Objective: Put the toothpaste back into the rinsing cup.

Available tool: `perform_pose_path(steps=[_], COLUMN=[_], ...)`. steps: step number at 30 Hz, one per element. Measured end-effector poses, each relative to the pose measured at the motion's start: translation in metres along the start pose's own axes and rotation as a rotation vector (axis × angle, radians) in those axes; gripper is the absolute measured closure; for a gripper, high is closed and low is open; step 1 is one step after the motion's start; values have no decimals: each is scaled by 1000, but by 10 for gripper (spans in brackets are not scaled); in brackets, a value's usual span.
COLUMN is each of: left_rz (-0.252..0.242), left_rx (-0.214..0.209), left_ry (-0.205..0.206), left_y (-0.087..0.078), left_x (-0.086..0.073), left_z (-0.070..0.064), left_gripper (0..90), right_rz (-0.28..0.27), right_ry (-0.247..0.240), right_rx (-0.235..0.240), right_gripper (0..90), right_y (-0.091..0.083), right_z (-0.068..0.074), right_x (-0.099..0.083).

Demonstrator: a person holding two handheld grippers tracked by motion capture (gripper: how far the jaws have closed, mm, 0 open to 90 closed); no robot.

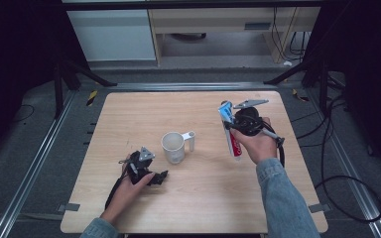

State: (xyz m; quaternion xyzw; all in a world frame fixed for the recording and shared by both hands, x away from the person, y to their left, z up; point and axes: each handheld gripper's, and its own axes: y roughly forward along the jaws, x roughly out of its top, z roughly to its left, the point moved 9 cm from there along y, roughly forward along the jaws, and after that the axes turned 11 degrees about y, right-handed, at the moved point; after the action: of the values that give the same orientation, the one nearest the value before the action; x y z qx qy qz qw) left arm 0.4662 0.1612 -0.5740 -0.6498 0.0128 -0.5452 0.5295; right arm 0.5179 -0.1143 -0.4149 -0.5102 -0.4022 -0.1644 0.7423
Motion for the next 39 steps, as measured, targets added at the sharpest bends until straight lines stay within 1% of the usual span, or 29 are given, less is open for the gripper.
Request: perform_pose_path(steps=[1, 3, 4, 5, 9, 10, 11, 12, 16, 23, 27, 28, 31, 33, 34, 35, 36, 37, 38, 39], left_rz=[2, 3, 3, 2, 3, 3, 3, 3, 3, 2, 2, 2, 3, 2, 2, 0, 0, 0, 0, 1], left_rx=[-1, -1, -1, -1, -1, -1, -1, -1, -1, -1, -1, -1, -1, -1, -1, 0, 0, 0, 0, 1], left_ry=[3, 3, 3, 3, 3, 3, 3, 3, 3, 3, 3, 3, 3, 3, 3, 0, 0, 0, 0, 1], left_y=[0, 0, 0, 0, 0, 0, 0, 0, 0, 0, 0, 0, 0, 0, 0, 0, 0, 0, 0, 0], left_x=[0, 0, 0, 0, 0, 0, 0, 0, 0, 0, 0, 0, 0, 0, 0, 0, 0, 0, 0, 0], left_z=[0, 0, 0, 0, 0, 0, 0, 0, 0, 0, 0, 0, 0, 0, 0, 0, 0, 0, 0, 0], left_gripper=[0, 0, 0, 0, 0, 0, 0, 0, 0, 0, 0, 0, 0, 0, 0, 0, 0, 0, 0, 0], right_rz=[-28, -51, -51, -83, -141, -141, -173, -192, -248, -277, -310, -310, -335, -341, -341, -348, -348, -361, -361, -369], right_ry=[1, 4, 4, 12, 24, 24, 31, 36, 62, 69, 83, 83, 83, 78, 78, 77, 77, 76, 76, 74], right_rx=[0, -1, -1, 3, 1, 1, 2, -1, -14, -12, -5, -5, -10, -7, -7, -3, -3, 4, 4, 10], right_gripper=[737, 737, 737, 737, 737, 737, 736, 736, 736, 736, 736, 736, 736, 736, 736, 736, 736, 736, 736, 736], right_y=[1, 1, 1, 1, 1, 1, 1, 1, 0, 1, 2, 2, 2, 2, 2, 1, 1, -1, -1, -3], right_z=[1, 2, 2, 3, 6, 6, 7, 7, 9, 16, 22, 22, 26, 31, 31, 35, 35, 40, 40, 43], right_x=[3, 5, 5, 8, 14, 14, 17, 18, 23, 28, 31, 31, 34, 35, 35, 35, 35, 37, 37, 38])
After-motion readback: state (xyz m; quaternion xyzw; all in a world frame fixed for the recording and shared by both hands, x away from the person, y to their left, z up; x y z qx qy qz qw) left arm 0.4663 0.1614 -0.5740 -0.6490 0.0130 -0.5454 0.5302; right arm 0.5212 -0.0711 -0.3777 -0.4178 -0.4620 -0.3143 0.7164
